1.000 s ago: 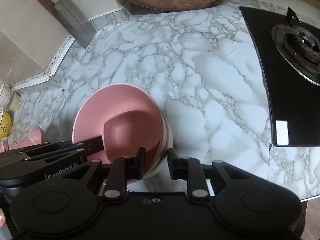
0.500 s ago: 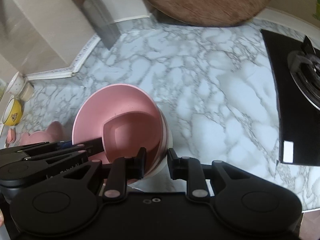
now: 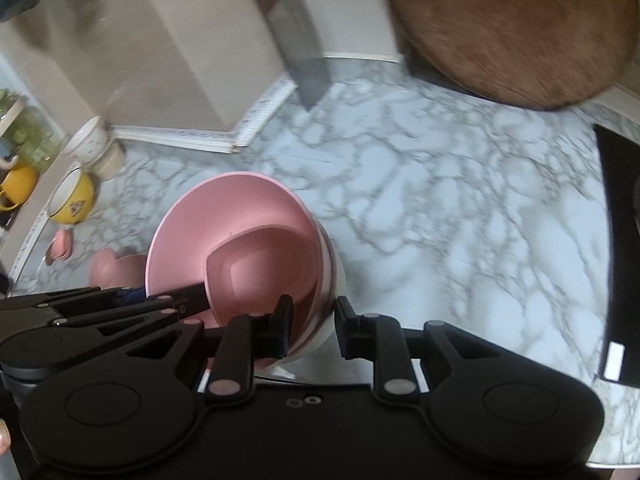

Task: Organize plates and bowls
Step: 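Lift the stack with both grippers toward the large pink bear-shaped plate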

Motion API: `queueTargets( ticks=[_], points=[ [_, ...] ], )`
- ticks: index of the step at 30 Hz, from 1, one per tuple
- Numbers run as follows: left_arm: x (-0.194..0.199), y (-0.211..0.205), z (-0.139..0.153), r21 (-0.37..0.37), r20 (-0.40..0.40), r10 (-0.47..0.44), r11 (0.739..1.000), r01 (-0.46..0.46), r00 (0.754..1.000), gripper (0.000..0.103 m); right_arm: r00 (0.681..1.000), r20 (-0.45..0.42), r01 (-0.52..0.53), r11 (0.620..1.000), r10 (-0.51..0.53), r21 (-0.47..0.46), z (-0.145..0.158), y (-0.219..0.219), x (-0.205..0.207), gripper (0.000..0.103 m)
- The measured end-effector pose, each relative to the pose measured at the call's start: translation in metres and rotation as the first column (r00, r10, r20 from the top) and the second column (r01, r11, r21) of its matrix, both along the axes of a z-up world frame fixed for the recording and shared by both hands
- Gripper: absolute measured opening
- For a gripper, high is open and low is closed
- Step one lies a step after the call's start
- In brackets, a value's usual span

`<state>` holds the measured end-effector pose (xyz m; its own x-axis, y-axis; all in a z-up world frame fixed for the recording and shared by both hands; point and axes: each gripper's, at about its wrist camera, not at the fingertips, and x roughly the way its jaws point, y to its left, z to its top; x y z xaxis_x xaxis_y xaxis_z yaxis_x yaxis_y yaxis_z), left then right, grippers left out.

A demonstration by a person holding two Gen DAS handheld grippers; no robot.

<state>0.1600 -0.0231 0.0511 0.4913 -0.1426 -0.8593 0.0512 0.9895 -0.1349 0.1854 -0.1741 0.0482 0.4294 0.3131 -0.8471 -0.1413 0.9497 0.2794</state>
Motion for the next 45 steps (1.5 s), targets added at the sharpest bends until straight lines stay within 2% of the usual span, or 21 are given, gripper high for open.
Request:
queueTargets(
  ticks=[10,19,25,35,45],
  points=[
    [-0.019,0.057,0.012,0.030,0.013,0.135,0.990,-0.136,0.991,0.018,0.989,0.010,-0.146,0.989,0.146,0.023,0.005,0.060,0.003,0.022],
    [-0.038,0.103,0.014,0.053,0.011,0.253,0.966,-0.254,0.967,0.018,0.967,0.002,-0.254,0.966,0.254,0.044,0.003,0.107,0.003,0.022],
    [-0.045,0.127,0.006,0.076,-0.020,0.309,0.949,-0.307,0.951,0.018,0.954,-0.023,-0.298,0.953,0.299,0.049,-0.008,0.138,0.003,0.022],
    [-0.052,0.156,-0.016,0.099,-0.055,0.357,0.931,-0.351,0.932,0.018,0.937,-0.068,-0.343,0.939,0.344,0.027,-0.028,0.168,-0.001,0.022],
    [-0.047,0.157,-0.030,0.092,-0.083,0.324,0.944,-0.317,0.942,0.018,0.943,-0.095,-0.322,0.947,0.320,-0.001,-0.038,0.167,-0.003,0.022]
  ],
)
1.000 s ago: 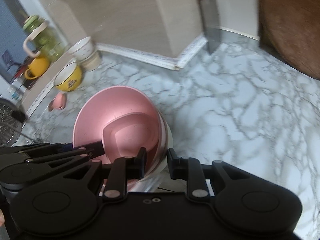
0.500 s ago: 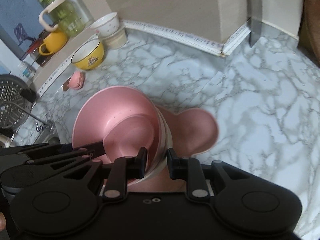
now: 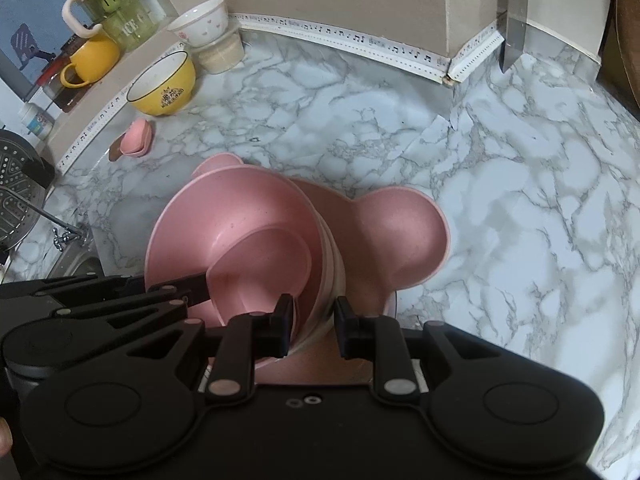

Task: Organize plates and bowls
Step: 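Lift the stack with both grippers toward the large pink bear-shaped plate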

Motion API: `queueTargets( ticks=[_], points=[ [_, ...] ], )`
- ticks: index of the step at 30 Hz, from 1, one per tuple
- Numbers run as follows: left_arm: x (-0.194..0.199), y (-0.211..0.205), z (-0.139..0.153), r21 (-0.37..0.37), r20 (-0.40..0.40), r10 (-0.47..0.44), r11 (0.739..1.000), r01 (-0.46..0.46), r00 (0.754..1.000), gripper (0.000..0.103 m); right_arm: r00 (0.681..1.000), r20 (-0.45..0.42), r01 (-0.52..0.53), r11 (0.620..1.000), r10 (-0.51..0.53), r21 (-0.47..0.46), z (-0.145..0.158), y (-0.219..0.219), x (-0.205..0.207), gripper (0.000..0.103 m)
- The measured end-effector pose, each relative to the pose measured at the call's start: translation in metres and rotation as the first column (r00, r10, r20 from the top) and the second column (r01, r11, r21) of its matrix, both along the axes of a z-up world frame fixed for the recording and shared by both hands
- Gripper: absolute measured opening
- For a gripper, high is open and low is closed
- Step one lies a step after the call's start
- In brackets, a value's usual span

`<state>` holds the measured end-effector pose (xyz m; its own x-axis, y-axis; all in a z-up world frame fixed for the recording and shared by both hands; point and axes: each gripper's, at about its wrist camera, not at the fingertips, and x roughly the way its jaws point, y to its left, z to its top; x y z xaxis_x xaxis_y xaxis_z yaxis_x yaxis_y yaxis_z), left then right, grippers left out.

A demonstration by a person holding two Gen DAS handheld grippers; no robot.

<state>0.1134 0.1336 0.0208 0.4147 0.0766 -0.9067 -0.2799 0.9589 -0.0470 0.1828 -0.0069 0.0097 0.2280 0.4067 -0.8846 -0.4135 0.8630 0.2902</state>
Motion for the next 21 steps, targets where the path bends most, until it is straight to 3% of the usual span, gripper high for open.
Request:
queueTargets(
  ticks=[21],
  points=[
    [-0.0009,0.0009,-0.0061,-0.016,0.017,-0.040,0.999,0.040,0.999,0.018,0.999,0.011,0.041,0.999,-0.041,0.013,0.0017,-0.0056,-0.0024,0.025]
  ],
)
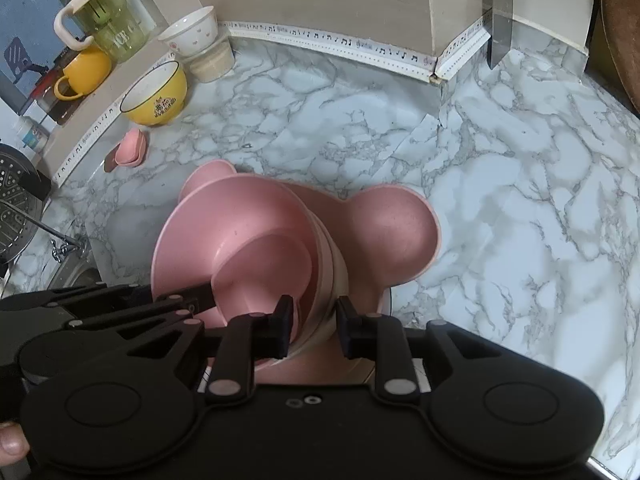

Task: Organize plates and bowls
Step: 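Lift the stack with both grippers toward the large pink bear-shaped plate, then lower the stack onto the bear-shaped plate and open both grippers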

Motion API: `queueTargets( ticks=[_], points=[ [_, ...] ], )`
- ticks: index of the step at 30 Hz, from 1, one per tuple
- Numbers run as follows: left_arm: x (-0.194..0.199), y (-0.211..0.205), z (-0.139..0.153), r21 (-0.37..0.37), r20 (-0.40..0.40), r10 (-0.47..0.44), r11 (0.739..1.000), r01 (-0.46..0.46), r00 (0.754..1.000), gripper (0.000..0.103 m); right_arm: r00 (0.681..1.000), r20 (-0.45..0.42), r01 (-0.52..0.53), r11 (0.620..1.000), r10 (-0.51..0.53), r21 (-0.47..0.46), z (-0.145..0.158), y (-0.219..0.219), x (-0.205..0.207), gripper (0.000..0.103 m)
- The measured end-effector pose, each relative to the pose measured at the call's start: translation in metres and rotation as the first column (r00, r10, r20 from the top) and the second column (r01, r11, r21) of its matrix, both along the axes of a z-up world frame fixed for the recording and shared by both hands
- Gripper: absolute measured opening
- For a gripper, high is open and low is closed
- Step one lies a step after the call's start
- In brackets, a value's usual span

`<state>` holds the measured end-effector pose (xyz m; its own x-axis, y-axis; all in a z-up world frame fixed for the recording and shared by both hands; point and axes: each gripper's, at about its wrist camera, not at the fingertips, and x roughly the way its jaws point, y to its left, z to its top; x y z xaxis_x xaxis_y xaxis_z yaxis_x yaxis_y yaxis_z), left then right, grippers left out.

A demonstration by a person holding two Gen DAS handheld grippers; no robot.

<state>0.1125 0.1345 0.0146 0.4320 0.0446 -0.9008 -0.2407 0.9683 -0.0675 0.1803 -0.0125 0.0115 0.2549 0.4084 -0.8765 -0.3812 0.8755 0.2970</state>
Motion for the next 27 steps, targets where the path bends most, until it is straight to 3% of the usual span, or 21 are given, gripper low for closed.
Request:
queueTargets(
  ticks=[17,22,24,27],
  points=[
    [-0.024,0.005,0.014,-0.020,0.077,0.015,1.000,-0.013,0.997,0.019,0.995,0.099,-0.021,0.999,0.017,0.046,0.021,-0.022,-0.020,0.040],
    [-0.038,0.004,0.020,0.009,0.123,0.011,1.000,-0.012,0.992,0.034,0.991,0.131,-0.027,0.996,0.016,0.083,0.026,-0.034,-0.027,0.046],
    [-0.044,0.004,0.023,0.020,0.145,0.009,1.000,-0.012,0.989,0.049,0.988,0.151,-0.035,0.995,0.021,0.093,0.029,-0.038,-0.031,0.048],
    [-0.054,0.002,0.029,0.036,0.179,0.001,0.999,-0.008,0.984,0.055,0.983,0.183,-0.041,0.994,0.021,0.104,0.032,-0.044,-0.036,0.055]
  ],
)
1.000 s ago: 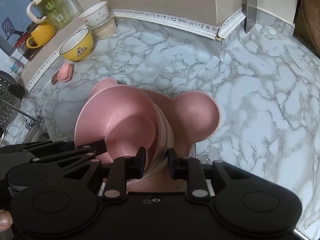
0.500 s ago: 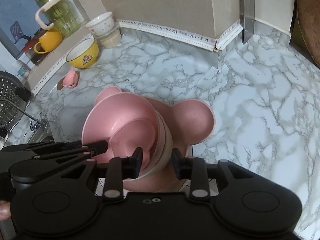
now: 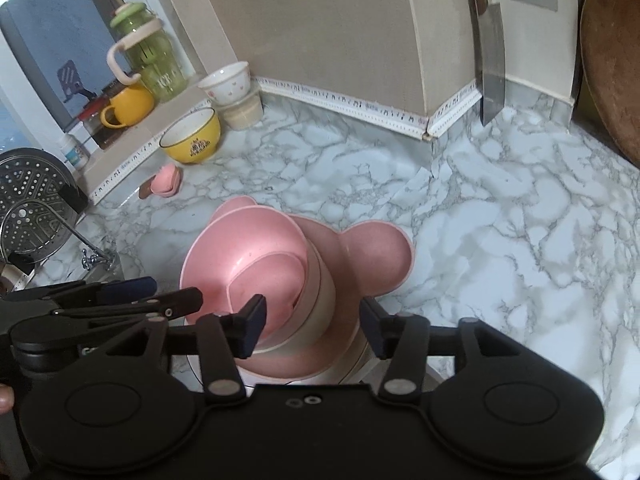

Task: Organize plates and bowls

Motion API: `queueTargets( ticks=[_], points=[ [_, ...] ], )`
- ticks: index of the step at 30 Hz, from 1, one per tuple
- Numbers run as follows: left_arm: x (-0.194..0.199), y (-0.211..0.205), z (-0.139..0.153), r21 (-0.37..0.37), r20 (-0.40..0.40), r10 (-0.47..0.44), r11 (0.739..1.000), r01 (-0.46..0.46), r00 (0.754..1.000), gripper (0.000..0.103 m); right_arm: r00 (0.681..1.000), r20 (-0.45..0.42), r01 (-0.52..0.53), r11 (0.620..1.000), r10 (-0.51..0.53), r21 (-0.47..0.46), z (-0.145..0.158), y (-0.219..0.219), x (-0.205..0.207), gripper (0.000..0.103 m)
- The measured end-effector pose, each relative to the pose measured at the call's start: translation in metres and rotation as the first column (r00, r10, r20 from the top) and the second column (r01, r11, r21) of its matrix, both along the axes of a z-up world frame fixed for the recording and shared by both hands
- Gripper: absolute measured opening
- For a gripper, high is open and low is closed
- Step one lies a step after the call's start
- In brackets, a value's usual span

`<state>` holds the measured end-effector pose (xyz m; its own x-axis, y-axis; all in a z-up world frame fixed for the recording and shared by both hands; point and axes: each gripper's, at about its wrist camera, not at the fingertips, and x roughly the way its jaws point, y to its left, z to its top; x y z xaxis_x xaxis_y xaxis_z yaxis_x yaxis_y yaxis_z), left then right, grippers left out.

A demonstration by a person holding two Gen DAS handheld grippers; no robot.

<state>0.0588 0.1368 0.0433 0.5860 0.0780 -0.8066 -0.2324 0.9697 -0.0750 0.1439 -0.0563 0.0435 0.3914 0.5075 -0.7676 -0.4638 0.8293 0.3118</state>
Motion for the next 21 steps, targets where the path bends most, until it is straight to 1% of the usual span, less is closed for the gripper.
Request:
queueTargets(
  ticks=[2,3,4,8,10,12,14,16,19,21],
  points=[
    [-0.005,-0.002,0.004,0.000,0.017,-0.008,1.000,0.008,1.000,0.057,1.000,0.024,-0.006,1.000,0.005,0.012,0.002,-0.004,-0.005,0.062],
    [-0.008,-0.003,0.005,-0.002,0.027,-0.010,1.000,0.010,1.000,0.062,0.999,0.036,-0.010,1.000,0.010,0.021,0.003,-0.006,-0.007,0.064],
    [-0.012,-0.005,0.007,-0.003,0.041,-0.013,1.000,0.013,0.999,0.064,0.999,0.046,-0.018,0.999,0.017,0.033,0.004,-0.008,-0.010,0.067],
    [-0.024,-0.014,0.018,0.020,0.101,-0.025,1.000,0.023,0.995,0.070,0.995,0.087,-0.047,0.996,0.041,0.071,0.010,-0.018,-0.022,0.083],
    [-0.031,-0.019,0.024,0.034,0.133,-0.033,0.999,0.028,0.991,0.072,0.990,0.128,-0.064,0.995,0.053,0.079,0.015,-0.023,-0.030,0.088],
    [-0.037,-0.025,0.029,0.046,0.164,-0.042,0.998,0.035,0.985,0.076,0.981,0.182,-0.084,0.993,0.068,0.082,0.021,-0.027,-0.040,0.094],
    [-0.044,-0.030,0.033,0.051,0.193,-0.052,0.998,0.043,0.980,0.077,0.968,0.239,-0.095,0.992,0.072,0.086,0.026,-0.032,-0.049,0.100],
    [-0.050,-0.036,0.036,0.068,0.216,-0.057,0.997,0.043,0.975,0.077,0.958,0.277,-0.103,0.991,0.075,0.088,0.030,-0.037,-0.057,0.102],
    [-0.059,-0.044,0.040,0.066,0.245,-0.077,0.996,0.062,0.967,0.080,0.952,0.298,-0.107,0.990,0.075,0.095,0.032,-0.045,-0.064,0.103],
    [-0.064,-0.048,0.042,0.059,0.256,-0.080,0.996,0.067,0.963,0.089,0.948,0.310,-0.101,0.991,0.068,0.092,0.033,-0.049,-0.068,0.103]
  ],
)
